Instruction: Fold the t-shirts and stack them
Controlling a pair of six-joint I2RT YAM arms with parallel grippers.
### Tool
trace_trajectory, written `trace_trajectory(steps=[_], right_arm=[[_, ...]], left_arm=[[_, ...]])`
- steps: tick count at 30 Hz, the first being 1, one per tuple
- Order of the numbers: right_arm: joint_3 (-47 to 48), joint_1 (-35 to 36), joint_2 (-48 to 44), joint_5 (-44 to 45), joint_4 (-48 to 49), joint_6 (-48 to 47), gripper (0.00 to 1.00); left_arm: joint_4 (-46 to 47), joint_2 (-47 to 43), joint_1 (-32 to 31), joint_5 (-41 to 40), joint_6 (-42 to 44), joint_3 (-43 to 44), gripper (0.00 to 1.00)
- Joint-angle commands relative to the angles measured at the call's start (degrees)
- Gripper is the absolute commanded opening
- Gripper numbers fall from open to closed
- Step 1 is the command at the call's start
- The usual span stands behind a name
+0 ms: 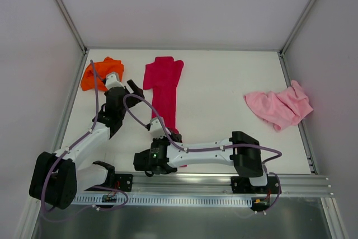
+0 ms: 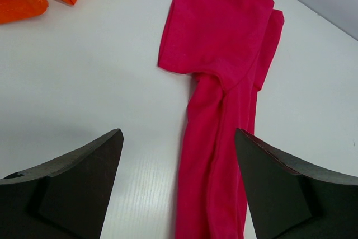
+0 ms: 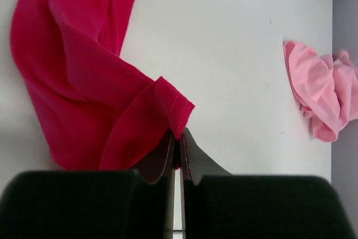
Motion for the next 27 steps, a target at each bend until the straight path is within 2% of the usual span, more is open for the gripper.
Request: trace_trajectory(steps=[1,5,9,15,16,17,18,21,23,27], right_arm=[[-3.9,-1.0,-1.5,3.3,-20.5,15.3,0.01],[-10.1,-2.6,-4.6,1.9,-14.5,13.3,0.01],[-18.1,-6.6,-10.7,-0.9,-0.1,3.9,0.01],[-21.5,-7.6,-13.2,-1.7,1.9,2.9,0.02],[-21.7,-7.5,-13.6,-1.8,2.2,2.7,0.16],[-22.1,-7.2,-14.1,-1.8,4.2,2.1,0.38],[-23.7,-7.2,-14.4,-2.7,6.1,0.5,0.72],[-27.0,-7.2,-18.1,-5.7,16.1,-7.7,0.76],[-30.4,-7.3,-22.0,-7.5,22.7,-11.7,0.76],[-33.7,-8.5,-26.4,-8.6,29.5,-17.7,0.73]], left_arm=[[2.9,0.0,-0.3,0.9,1.2,0.5,0.82],[2.9,-0.3,-0.3,1.5,1.0,0.4,0.82],[2.8,-0.5,-0.3,1.7,0.9,0.3,0.82],[3.2,0.0,-0.3,1.6,1.1,0.2,0.82],[3.3,0.0,-0.3,1.6,1.0,0.3,0.82],[3.4,0.2,-0.3,1.5,1.1,0.3,0.82],[3.4,0.3,-0.3,1.5,1.1,0.3,0.82],[3.5,0.6,-0.3,1.9,1.1,0.4,0.82],[3.9,1.0,-0.3,2.2,1.2,0.5,0.82],[4.5,2.7,-0.3,5.2,1.7,1.3,0.82]])
